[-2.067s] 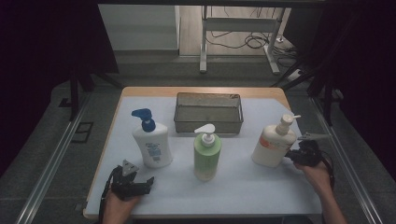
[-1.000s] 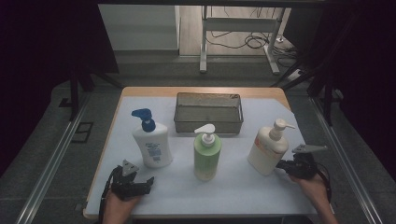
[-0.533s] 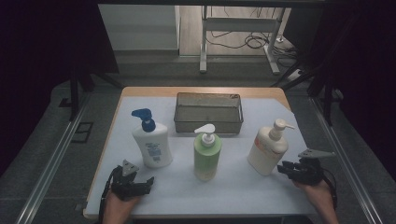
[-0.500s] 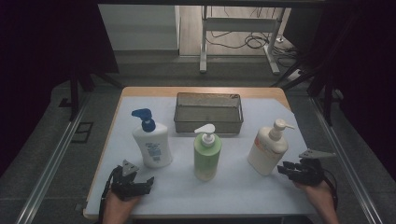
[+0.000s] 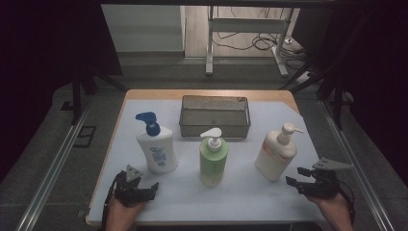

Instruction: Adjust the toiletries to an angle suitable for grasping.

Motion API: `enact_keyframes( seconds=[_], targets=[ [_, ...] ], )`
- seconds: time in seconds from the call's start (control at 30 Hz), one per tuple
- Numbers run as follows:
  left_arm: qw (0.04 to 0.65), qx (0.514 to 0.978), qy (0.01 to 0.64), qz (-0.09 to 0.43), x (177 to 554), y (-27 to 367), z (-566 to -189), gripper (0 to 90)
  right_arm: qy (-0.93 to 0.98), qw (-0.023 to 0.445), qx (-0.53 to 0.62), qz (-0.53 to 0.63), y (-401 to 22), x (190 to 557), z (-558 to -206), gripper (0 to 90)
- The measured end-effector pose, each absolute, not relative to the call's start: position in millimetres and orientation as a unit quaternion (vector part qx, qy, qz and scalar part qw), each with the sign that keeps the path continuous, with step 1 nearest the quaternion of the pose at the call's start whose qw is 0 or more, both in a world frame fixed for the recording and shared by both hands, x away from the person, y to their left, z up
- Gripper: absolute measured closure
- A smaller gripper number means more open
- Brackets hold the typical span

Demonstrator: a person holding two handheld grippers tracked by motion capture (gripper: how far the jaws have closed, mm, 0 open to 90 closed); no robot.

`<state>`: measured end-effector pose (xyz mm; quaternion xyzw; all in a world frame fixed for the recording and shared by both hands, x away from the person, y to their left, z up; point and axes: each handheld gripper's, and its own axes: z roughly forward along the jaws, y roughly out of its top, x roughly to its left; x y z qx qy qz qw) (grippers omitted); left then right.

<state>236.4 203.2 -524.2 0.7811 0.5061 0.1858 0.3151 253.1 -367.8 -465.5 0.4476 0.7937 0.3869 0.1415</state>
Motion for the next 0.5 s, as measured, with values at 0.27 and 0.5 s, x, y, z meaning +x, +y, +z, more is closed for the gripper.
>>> enact_keyframes(
  seconds=[0.27,0.5],
  targets=[
    [0.315,0.781,0.506,0.186,236.4,203.3,-524.2,11.0,0.802,0.143,0.429,0.390,-353.9,249.5,-452.7,24.4],
    [0.315,0.781,0.506,0.185,236.4,203.3,-524.2,11.0,0.808,0.156,0.417,0.387,-345.2,251.8,-442.5,24.3]
  ],
)
